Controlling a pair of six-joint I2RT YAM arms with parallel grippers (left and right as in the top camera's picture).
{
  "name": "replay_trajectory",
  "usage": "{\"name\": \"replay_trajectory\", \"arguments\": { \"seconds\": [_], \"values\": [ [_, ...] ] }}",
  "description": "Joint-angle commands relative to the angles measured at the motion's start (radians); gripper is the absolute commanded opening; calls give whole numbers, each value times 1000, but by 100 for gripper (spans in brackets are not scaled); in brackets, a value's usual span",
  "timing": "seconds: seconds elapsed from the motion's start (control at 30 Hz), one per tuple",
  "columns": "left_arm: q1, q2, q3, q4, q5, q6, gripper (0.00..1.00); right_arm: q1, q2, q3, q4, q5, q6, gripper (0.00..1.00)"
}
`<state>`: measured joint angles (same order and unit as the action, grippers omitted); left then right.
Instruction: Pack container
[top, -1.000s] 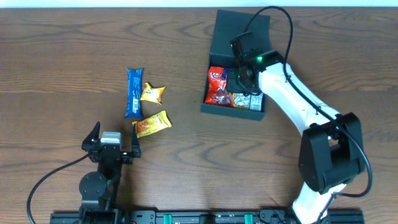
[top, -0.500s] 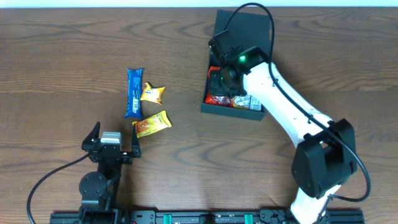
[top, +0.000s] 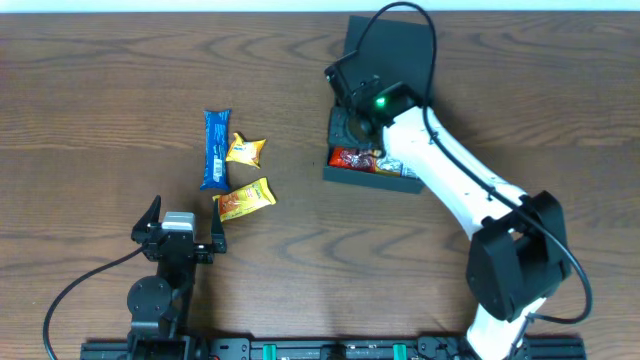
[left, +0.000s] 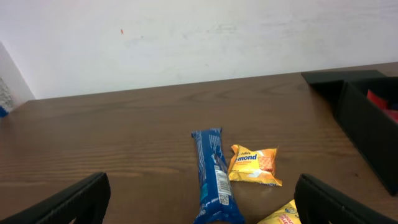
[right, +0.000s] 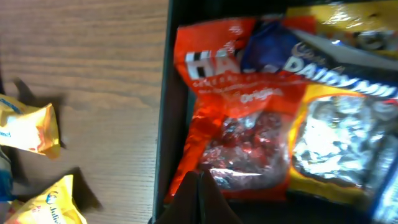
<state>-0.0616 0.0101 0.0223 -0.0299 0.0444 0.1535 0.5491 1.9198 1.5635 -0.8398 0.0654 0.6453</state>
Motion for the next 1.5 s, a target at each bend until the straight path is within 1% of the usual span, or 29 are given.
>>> {"name": "replay_trajectory", "arguments": {
  "seconds": [0.0, 0.13, 0.23, 0.53, 0.83, 1.47],
  "values": [
    [3, -6, -18, -47, -19, -4, 95, 13, -3, -55, 22, 25, 35, 2],
    [3, -6, -18, -47, -19, -5, 96, 14, -3, -97, 34, 19, 61, 1],
    [3, -6, -18, -47, -19, -4, 95, 16, -3, -109, 45, -29, 63, 1],
    [3, -6, -18, -47, -19, -4, 95, 80, -3, -167, 146, -60, 82, 2],
    [3, -6, -18, -47, -19, -5, 95, 145, -2, -168, 154, -127, 95, 2],
    [3, -6, -18, -47, -19, -5, 95, 299, -2, -168, 129, -153, 109, 2]
  ]
}}
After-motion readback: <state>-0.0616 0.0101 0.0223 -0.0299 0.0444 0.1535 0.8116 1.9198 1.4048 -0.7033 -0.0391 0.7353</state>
